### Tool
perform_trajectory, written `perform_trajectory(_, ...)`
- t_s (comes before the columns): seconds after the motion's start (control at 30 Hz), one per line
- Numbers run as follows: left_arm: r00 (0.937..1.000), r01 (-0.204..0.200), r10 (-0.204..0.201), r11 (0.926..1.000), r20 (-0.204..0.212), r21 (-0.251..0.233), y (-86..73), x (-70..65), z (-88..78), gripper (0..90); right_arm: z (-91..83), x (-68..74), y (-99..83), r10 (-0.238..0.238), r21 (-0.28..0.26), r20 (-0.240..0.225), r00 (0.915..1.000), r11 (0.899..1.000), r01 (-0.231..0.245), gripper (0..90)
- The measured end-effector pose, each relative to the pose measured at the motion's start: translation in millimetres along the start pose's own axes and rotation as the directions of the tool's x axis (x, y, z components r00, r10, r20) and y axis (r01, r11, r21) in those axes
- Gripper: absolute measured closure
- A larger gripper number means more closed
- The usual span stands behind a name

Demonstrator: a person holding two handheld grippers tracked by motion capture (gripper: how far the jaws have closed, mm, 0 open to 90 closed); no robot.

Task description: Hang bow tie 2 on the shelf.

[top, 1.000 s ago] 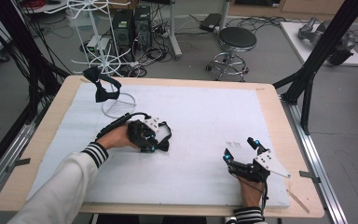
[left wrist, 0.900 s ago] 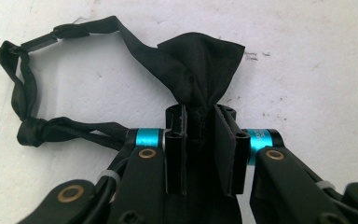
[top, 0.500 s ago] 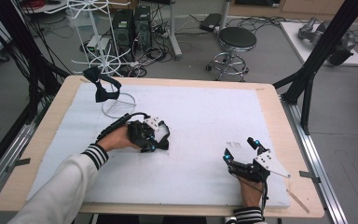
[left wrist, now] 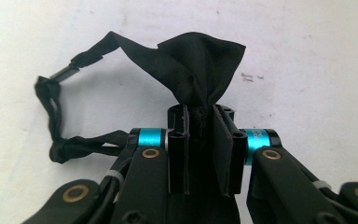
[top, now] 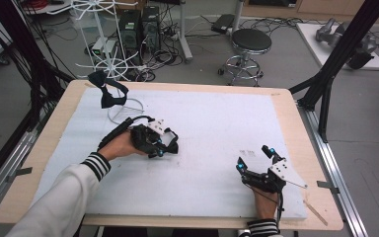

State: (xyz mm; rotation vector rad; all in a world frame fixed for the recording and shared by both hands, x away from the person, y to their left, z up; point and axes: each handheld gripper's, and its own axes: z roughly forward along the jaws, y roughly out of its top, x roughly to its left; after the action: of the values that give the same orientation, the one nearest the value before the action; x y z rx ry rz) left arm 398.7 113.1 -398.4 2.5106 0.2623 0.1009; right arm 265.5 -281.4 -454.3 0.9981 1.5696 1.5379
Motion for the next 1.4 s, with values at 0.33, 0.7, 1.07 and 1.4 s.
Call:
perform_trajectory(0.33, 0.9968, 0.024, -0.034, 0.9904, -0.072, -0.136, 0.4, -1.8, -27.4, 76.7, 0.0, -0.1, 0.0, 0.0, 0.0, 0.0, 1.0, 1.0, 0.0, 2.9)
perform_trajectory(0.7, 0.9793, 0.033, -0.086, 0.9609, -0.183, -0.275, -4.7, -2.7, -50.0, 76.7, 0.0, 0.1, 0.0, -0.001, 0.001, 0.001, 1.0, 1.0, 0.001, 2.9)
perform_trajectory(1.07, 0.9641, 0.053, -0.148, 0.9217, -0.22, -0.384, -16.6, -3.1, -76.8, 76.7, 0.1, 0.1, 0.1, -0.001, 0.004, 0.0, 1.0, 1.0, 0.001, 2.9)
perform_trajectory(1.4, 0.9497, 0.061, -0.195, 0.8822, -0.245, -0.467, -25.6, -4.2, -96.7, 76.7, 0.1, 0.5, 0.0, 0.002, 0.007, 0.0, 1.0, 1.0, -0.002, 2.9)
